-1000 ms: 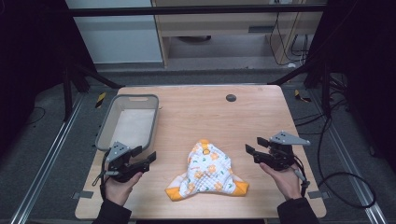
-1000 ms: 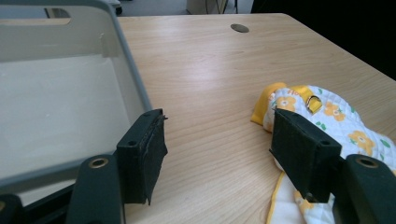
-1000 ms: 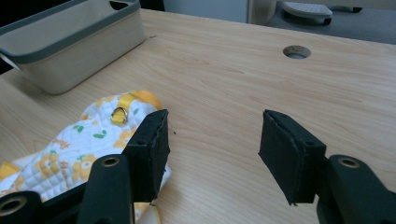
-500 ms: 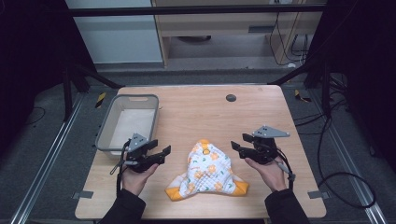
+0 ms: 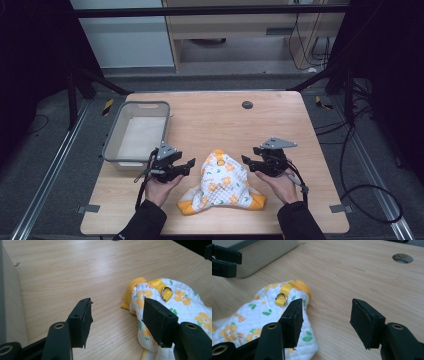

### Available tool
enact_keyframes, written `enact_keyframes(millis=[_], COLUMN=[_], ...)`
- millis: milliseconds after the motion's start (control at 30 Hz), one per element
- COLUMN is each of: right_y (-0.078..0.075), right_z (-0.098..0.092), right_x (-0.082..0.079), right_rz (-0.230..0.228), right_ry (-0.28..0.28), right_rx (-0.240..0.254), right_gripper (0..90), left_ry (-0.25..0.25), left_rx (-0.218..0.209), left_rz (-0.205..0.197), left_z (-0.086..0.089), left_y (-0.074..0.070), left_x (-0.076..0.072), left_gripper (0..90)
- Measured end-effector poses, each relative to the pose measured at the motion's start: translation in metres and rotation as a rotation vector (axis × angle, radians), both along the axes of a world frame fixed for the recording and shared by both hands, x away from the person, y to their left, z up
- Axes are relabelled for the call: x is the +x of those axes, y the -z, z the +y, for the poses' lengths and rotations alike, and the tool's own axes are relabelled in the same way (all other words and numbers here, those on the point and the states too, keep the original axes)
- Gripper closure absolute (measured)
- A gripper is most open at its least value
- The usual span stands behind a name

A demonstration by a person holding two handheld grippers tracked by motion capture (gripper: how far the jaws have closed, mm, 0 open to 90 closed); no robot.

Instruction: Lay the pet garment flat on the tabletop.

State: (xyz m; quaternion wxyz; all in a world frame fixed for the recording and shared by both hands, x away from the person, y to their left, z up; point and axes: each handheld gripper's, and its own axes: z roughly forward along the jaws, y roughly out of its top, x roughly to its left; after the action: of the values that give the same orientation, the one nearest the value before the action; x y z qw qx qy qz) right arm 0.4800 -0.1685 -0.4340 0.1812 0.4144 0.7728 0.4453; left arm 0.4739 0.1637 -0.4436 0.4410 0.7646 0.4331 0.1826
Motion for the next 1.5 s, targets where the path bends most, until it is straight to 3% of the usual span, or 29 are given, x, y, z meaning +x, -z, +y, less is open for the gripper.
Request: enact_keyframes(millis=[233,600,900,1033,1233,1500], right_y=[0.016,0.027,0.034,0.038,0.043,0.040], right_z=[0.005,0.017,0.025,0.028,0.031,0.033], right_x=[0.002,0.004,0.007,0.009,0.012,0.010], right_rz=[0.056,0.084,0.118,0.141,0.171,0.174], right_ry=[-0.021,-0.065,-0.098,-0.116,-0.121,-0.125], right_rx=[-0.017,-0.035,-0.043,-0.050,-0.050,-0.052], right_gripper=[45.0,49.2,62.5,69.2,79.6,85.8], left_ry=[0.035,0.074,0.112,0.136,0.150,0.154], left_rx=[0.030,0.063,0.050,0.039,0.018,0.008], left_rz=[0.039,0.065,0.099,0.117,0.149,0.156], left_z=[-0.016,-0.032,-0.040,-0.042,-0.040,-0.039], left_y=[0.012,0.023,0.034,0.037,0.040,0.036], left_x=[0.004,0.008,0.012,0.013,0.016,0.014], left_gripper=[40.9,42.6,56.2,69.5,81.0,85.7])
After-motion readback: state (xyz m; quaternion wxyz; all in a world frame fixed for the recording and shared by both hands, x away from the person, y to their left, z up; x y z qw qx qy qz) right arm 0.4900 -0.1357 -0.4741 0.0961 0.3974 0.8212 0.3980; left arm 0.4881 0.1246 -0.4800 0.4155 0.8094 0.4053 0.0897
